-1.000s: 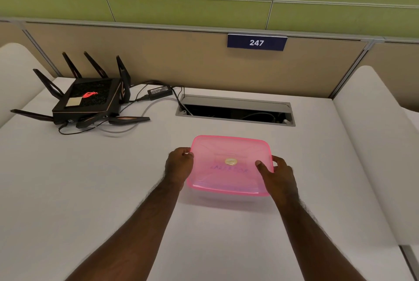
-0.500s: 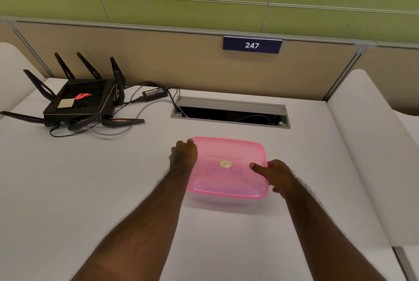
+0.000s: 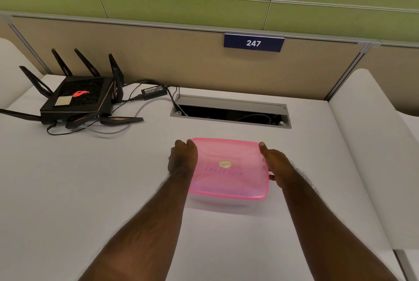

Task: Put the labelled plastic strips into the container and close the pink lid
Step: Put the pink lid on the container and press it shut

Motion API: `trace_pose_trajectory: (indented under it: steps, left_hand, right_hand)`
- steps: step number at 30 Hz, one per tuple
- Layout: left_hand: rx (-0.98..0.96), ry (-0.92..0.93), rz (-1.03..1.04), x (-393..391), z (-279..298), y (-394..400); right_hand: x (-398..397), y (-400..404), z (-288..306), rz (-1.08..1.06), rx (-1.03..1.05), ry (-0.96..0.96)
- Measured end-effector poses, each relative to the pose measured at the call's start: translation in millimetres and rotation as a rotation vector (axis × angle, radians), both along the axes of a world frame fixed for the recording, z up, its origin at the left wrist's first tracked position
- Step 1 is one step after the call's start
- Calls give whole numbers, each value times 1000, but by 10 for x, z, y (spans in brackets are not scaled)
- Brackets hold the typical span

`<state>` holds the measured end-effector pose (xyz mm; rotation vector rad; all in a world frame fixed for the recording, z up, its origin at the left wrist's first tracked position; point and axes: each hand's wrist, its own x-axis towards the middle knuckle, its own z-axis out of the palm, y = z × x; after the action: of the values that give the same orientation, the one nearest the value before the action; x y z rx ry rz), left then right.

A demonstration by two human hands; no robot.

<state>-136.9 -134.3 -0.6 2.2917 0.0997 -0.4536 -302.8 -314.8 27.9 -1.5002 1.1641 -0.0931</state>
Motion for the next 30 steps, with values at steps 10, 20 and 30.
trace_pose_trajectory:
  steps: [10, 20, 30]
  left_hand:
    - [122, -507, -299, -163, -47, -3]
    - [298, -527, -460, -195, -77, -52]
    - [378, -606, -517, -211, -96, -49]
  right_hand:
    - [139, -213, -68, -102, 104, 17]
    - [217, -273, -118, -153, 157, 31]
    - [248, -318, -124, -146, 186, 40]
